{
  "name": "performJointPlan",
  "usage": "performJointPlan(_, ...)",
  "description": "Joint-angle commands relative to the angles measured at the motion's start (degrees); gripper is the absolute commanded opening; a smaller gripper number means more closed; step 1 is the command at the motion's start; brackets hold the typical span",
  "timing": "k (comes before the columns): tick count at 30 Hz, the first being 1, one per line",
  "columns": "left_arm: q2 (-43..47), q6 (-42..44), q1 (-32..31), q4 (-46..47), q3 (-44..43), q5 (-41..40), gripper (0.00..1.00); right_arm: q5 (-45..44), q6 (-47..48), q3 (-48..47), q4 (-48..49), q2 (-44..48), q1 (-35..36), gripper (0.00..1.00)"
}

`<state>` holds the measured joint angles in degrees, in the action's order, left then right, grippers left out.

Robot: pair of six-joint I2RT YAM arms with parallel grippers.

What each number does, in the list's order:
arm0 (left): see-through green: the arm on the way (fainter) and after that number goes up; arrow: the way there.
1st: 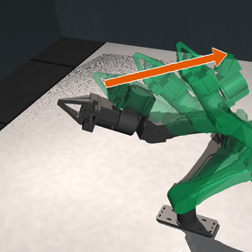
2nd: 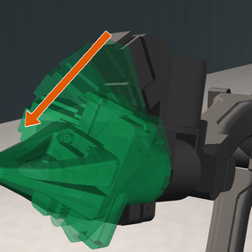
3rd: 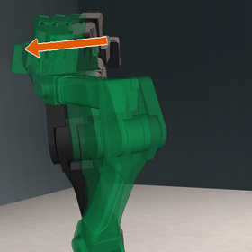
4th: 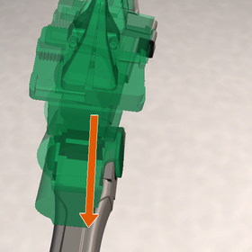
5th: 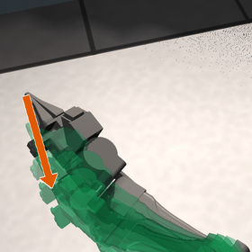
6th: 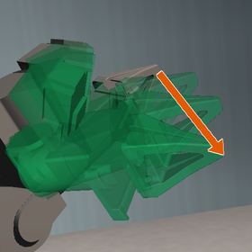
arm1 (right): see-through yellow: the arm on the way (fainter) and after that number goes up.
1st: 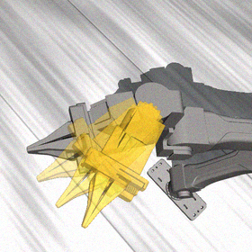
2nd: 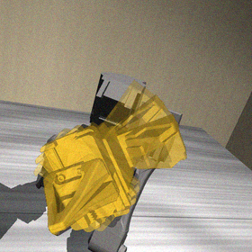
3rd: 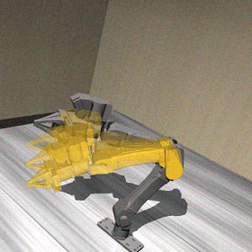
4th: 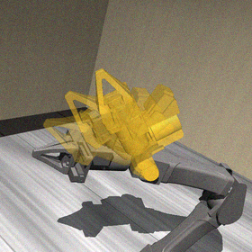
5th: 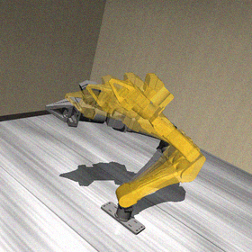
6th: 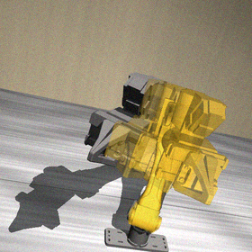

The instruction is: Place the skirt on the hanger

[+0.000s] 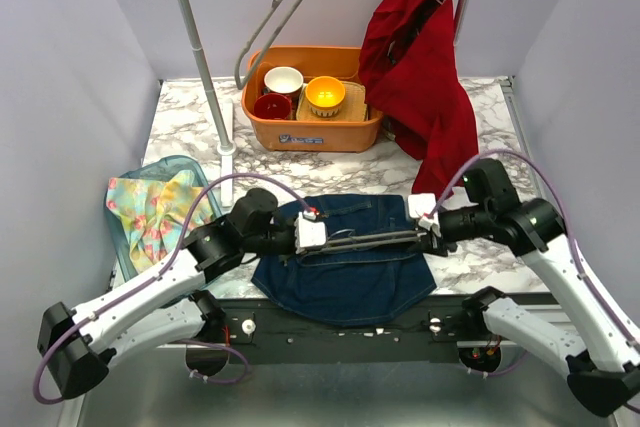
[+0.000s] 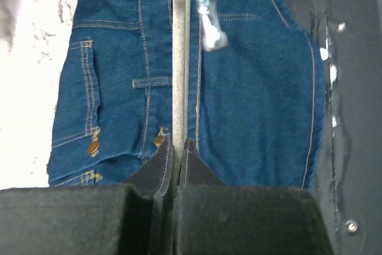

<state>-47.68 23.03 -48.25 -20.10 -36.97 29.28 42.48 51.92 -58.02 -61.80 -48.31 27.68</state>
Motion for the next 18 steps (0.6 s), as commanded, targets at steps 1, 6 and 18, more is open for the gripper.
performJointPlan(1,-5.83,-7.28,-0.09,3.49,-5.2,4.21,0.0,8.3,2.39,-6.31,-5.87,-6.25,0.27,0.55)
performJointPlan(6,-8.39,-8.79,-0.09,3.57,-6.89,4.3,0.0,13.68,2.66,-12.72,-8.34,-14.24,0.53,0.61)
performJointPlan(18,-9.71,-10.81,-0.18,4.89,-7.41,7.37,0.0,9.74,-3.22,-16.6,-1.76,-25.69,9.14,0.6)
